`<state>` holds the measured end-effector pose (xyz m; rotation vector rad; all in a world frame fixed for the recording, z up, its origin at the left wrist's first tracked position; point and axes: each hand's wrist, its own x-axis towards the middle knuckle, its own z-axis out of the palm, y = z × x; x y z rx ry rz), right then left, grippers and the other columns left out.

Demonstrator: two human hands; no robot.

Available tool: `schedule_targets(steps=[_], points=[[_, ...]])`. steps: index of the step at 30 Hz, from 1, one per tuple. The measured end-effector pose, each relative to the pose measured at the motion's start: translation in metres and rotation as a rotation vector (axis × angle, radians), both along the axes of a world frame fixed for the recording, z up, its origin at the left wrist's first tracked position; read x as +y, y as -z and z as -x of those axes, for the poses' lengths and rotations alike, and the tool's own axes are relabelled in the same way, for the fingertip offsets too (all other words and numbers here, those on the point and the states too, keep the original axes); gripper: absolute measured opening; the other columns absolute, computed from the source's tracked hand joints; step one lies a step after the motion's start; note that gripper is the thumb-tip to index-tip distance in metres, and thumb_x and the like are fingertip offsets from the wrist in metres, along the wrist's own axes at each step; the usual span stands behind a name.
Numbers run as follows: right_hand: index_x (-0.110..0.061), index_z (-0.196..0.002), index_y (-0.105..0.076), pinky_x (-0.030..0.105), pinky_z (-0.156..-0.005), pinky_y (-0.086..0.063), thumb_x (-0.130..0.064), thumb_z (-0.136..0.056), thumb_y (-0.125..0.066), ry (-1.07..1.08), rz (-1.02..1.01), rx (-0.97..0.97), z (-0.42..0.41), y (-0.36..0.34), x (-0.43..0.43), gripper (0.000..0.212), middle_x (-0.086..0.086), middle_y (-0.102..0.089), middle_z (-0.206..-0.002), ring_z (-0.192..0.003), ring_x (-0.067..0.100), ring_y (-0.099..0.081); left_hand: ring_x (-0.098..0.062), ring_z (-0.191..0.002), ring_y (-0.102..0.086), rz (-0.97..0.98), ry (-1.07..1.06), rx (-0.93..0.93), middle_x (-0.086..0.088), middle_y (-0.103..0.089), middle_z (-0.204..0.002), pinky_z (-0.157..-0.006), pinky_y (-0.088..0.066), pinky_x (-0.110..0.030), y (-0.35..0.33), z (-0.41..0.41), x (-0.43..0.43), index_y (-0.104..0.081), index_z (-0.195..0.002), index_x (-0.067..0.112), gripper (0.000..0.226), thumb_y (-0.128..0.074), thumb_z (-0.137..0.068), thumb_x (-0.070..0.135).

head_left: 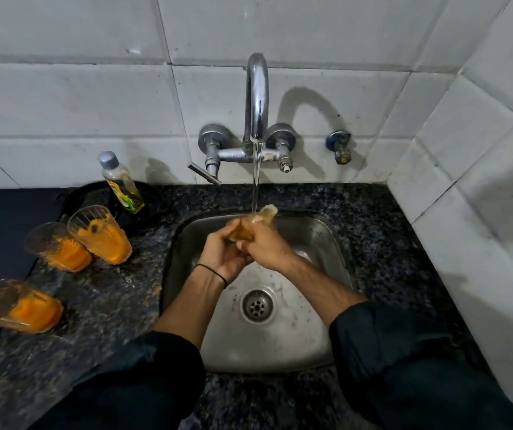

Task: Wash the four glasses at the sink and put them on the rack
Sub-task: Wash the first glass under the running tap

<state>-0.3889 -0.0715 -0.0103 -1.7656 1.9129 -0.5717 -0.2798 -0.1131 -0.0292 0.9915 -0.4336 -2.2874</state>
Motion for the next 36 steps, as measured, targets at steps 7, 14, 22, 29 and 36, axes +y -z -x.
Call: schedule_targets(steps=[7,14,22,29,36], points=[[-0.020,-0.116,-0.064,0.036,-0.095,-0.046,-0.010,-0.086,-0.058,-0.064,0.073,0.238,0.003,-0.001,0.002,0.032,0.004,-0.062,-0.121,-0.115,0.026,-0.057,-0.031,-0.102,-0.064,-0.093,0.025,-0.031,-0.017,-0.070,-0.107,-0.096,-0.048,-0.044,-0.007,0.003,-0.002,-0.072,-0.104,0.007,0.046,-0.050,-0.097,0.046],[-0.022,-0.109,-0.074,0.034,-0.099,-0.049,-0.006,-0.085,-0.064,0.123,0.060,-0.116,0.001,0.008,-0.002,0.031,-0.002,-0.067,-0.121,-0.114,0.017,-0.060,-0.027,-0.096,-0.063,0.041,0.010,-0.113,-0.012,-0.073,-0.091,-0.093,-0.050,-0.042,-0.011,0.002,-0.001,-0.070,-0.105,0.007,0.033,-0.056,-0.096,0.036],[-0.010,-0.114,-0.069,0.029,-0.083,-0.054,-0.005,-0.095,-0.054,0.518,0.031,-1.697,-0.011,0.017,0.007,0.025,0.009,-0.075,-0.100,-0.091,0.021,-0.071,-0.029,-0.093,-0.065,0.620,-0.289,-0.428,-0.015,-0.062,-0.108,-0.079,-0.058,-0.045,-0.008,0.008,0.007,-0.053,-0.111,0.024,0.042,-0.071,-0.083,-0.003],[-0.018,-0.097,-0.074,0.044,-0.094,-0.052,-0.004,-0.090,-0.060,0.099,0.162,-0.358,-0.013,0.011,0.001,0.021,0.003,-0.074,-0.101,-0.100,0.021,-0.067,-0.032,-0.096,-0.068,0.033,-0.138,-0.283,-0.021,-0.066,-0.112,-0.070,-0.058,-0.048,-0.004,0.007,-0.003,-0.051,-0.126,0.004,0.054,-0.053,-0.096,0.050],[-0.023,-0.130,-0.059,0.044,-0.118,-0.027,-0.015,-0.092,-0.059,-0.076,-0.111,0.050,0.007,-0.009,-0.002,0.038,0.005,-0.065,-0.128,-0.127,0.025,-0.054,-0.031,-0.101,-0.064,-0.069,-0.137,0.054,-0.021,-0.068,-0.106,-0.086,-0.051,-0.042,0.000,0.004,0.003,-0.060,-0.117,-0.002,0.040,-0.039,-0.105,0.030]])
